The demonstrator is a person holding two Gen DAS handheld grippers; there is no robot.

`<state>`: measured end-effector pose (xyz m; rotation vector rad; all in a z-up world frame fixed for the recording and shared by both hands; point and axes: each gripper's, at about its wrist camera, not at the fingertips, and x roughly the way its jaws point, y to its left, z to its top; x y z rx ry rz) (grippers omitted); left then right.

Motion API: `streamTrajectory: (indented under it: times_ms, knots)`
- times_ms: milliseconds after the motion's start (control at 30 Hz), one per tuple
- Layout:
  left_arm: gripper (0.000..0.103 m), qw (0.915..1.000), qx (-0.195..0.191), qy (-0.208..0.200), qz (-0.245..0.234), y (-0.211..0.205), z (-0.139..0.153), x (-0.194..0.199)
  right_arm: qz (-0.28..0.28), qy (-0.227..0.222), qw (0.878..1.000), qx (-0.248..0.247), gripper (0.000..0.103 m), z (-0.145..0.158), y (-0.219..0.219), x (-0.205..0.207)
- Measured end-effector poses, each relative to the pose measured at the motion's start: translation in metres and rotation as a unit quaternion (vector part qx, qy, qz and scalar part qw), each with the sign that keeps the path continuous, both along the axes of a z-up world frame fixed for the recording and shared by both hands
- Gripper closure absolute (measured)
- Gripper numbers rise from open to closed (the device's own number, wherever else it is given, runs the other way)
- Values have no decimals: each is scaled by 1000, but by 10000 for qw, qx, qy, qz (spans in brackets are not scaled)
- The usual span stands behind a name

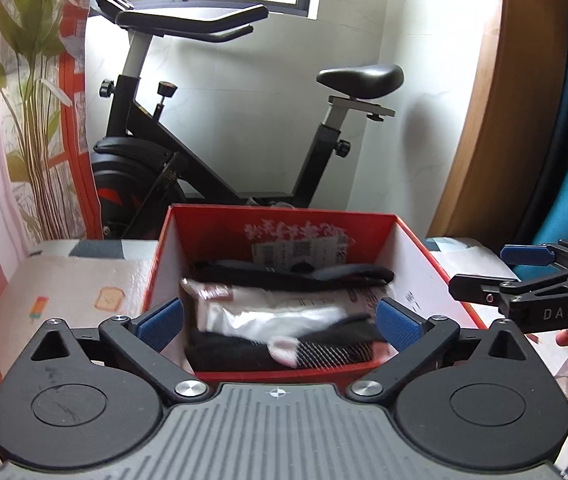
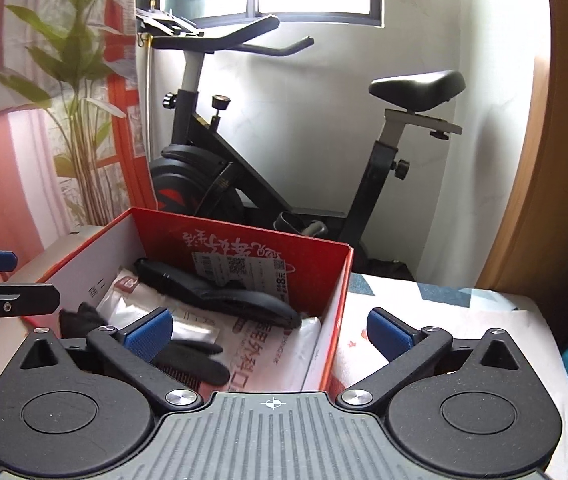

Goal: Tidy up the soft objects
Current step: 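Move both tools down and close them on the green felt sachet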

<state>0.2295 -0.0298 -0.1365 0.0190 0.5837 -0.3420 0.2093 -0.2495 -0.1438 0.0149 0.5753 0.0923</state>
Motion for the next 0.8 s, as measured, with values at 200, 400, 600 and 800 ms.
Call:
streamTrajectory:
  times_ms: [200,400,600,800]
  knots:
    - [0,9999,94,128,-14,-13,-21,-38,-20,-197,9986,498,0,-15,-25,-54]
    - [0,9984,-127,505,-231,-24,-52,-64,-119,-31,9983,566,0,-57,-41,-105]
    - [0,9952,-233,857,-408,-36,-83,-76,58,274,9993,227,1,-102,-36,-137]
    - [0,9923,-272,1111,-469,-42,-102,-79,501,363,9981,-1,1,-120,-20,-146]
